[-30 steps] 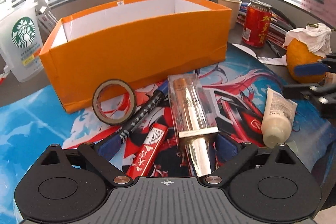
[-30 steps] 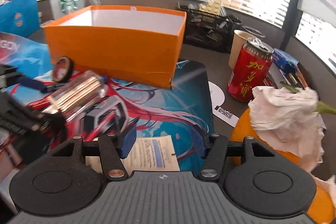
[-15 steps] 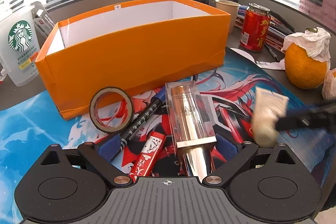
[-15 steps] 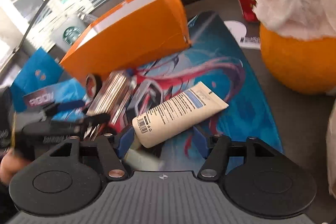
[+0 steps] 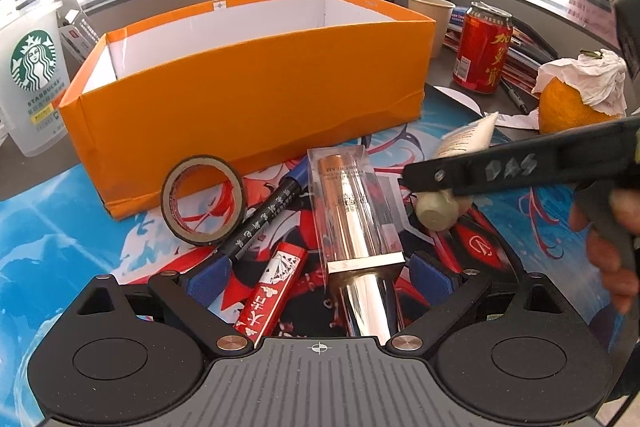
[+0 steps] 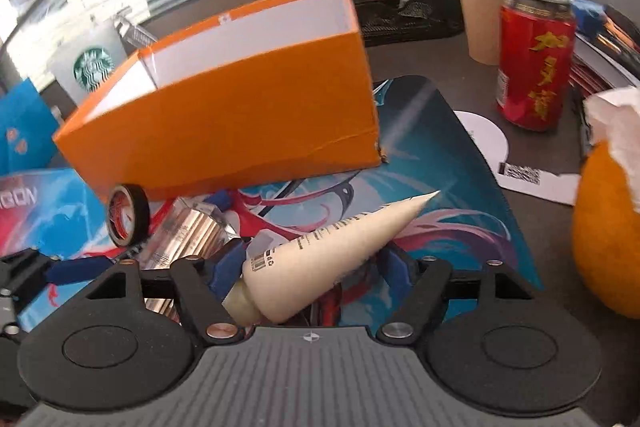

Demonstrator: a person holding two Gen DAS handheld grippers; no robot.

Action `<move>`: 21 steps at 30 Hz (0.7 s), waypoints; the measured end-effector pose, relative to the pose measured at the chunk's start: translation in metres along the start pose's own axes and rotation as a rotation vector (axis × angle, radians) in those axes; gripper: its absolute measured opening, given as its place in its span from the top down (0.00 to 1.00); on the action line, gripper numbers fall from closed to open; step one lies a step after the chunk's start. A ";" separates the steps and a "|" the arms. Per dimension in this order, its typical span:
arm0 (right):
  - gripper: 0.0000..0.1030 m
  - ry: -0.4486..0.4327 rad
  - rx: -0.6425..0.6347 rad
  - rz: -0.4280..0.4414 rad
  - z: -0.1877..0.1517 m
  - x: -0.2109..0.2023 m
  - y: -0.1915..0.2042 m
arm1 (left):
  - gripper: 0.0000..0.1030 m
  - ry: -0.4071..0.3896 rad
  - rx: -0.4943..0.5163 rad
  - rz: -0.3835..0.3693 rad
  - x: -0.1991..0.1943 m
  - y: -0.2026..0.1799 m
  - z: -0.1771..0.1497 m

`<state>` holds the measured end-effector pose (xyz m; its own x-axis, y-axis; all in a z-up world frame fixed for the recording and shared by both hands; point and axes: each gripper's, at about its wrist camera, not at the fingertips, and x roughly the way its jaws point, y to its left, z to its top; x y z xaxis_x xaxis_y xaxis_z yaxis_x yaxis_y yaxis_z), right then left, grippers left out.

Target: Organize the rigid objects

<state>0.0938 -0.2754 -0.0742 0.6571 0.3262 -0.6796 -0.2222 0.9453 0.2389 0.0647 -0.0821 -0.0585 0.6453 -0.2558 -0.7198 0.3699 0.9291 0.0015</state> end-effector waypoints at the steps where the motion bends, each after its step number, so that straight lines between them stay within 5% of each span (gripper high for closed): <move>1: 0.36 -0.004 -0.031 -0.011 0.000 0.001 0.003 | 0.05 0.000 0.001 0.000 0.000 0.000 0.000; 7: 0.57 -0.003 -0.148 0.007 -0.002 0.002 0.010 | 0.05 -0.002 -0.011 -0.008 0.001 0.003 0.003; 12: 0.60 -0.015 -0.232 -0.032 -0.006 -0.002 0.010 | 0.06 0.008 -0.015 -0.048 0.006 -0.003 0.003; 16: 0.62 -0.035 -0.365 -0.147 -0.015 -0.002 0.023 | 0.07 0.001 -0.024 -0.068 0.012 -0.005 0.006; 19: 0.62 -0.044 -0.345 -0.133 -0.016 -0.004 0.018 | 0.18 -0.004 -0.050 -0.059 0.017 -0.003 0.007; 21: 0.62 -0.049 -0.313 -0.107 -0.015 -0.005 0.012 | 0.34 -0.015 -0.046 -0.035 0.017 -0.003 0.008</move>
<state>0.0775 -0.2659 -0.0782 0.7210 0.2313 -0.6531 -0.3551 0.9328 -0.0617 0.0801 -0.0918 -0.0654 0.6428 -0.2922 -0.7081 0.3613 0.9308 -0.0561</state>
